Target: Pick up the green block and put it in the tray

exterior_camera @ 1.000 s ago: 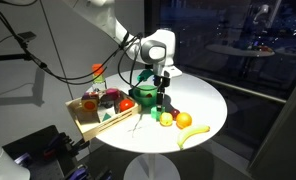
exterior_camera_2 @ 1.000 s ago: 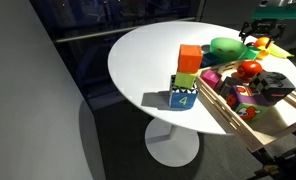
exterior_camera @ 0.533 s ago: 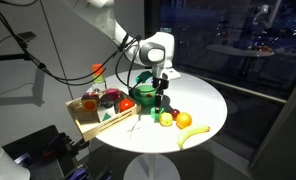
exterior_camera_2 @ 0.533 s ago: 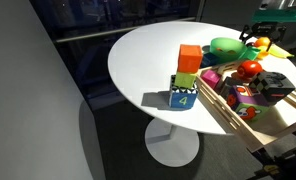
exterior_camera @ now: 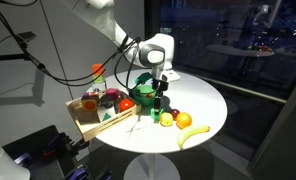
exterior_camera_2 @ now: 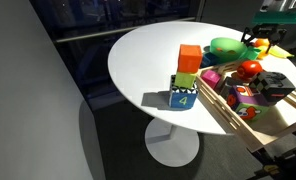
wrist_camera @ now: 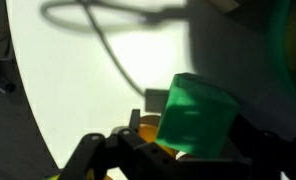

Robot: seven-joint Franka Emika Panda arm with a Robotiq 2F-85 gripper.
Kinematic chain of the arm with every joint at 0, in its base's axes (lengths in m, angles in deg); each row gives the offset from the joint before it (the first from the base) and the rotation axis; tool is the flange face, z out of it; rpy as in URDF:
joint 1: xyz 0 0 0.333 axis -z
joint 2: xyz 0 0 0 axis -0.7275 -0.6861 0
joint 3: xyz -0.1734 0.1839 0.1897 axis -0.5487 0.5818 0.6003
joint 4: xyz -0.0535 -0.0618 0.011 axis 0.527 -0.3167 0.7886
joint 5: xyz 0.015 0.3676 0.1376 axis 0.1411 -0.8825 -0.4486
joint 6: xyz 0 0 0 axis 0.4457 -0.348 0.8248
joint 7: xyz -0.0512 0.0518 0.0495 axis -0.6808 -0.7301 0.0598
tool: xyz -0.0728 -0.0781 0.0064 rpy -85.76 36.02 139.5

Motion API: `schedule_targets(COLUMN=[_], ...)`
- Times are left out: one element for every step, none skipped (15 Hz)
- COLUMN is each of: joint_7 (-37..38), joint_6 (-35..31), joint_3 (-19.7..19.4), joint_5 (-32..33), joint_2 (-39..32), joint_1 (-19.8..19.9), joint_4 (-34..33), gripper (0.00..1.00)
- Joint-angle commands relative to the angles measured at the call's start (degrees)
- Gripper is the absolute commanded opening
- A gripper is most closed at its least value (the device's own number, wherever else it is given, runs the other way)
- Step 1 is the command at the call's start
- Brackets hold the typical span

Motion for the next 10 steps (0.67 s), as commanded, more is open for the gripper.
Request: schedule_targets(joint_7=[1.4,1.5,1.4,1.3,1.2,1.1,1.1,1.0,0.8,0.7], joint_6=[-1.5,-1.5,-1.3,-1.1,-1.0,-0.9,-0.6,-0.4,-0.1,0.1], joint_3=[-0.8,-0.8,-0.8,-0.7,-0.7,-0.7,-0.7,-0.6,-0.6,-0.5], joint_5=[0.2,0.2,-0.1,-0.3,-0.4,-0.5,-0.6,-0.6,-0.7,-0.7], joint_2=[0.5,0.5,0.8,1.1,1.5,1.9,2.4,3.0,3.4,4.0], joint_1=[-0.7,-0.7,-0.6,-0.4,-0.4,-0.3,-0.3,-0.3,-0.3,-0.3], joint_4=[0.9,0.9,0.8,0.7,0.8,0.8,0.9,0.9,1.0,1.0], gripper=[0.56,0.47,0.40,0.37,0.36,0.33,0.33,0.31,0.31,0.31])
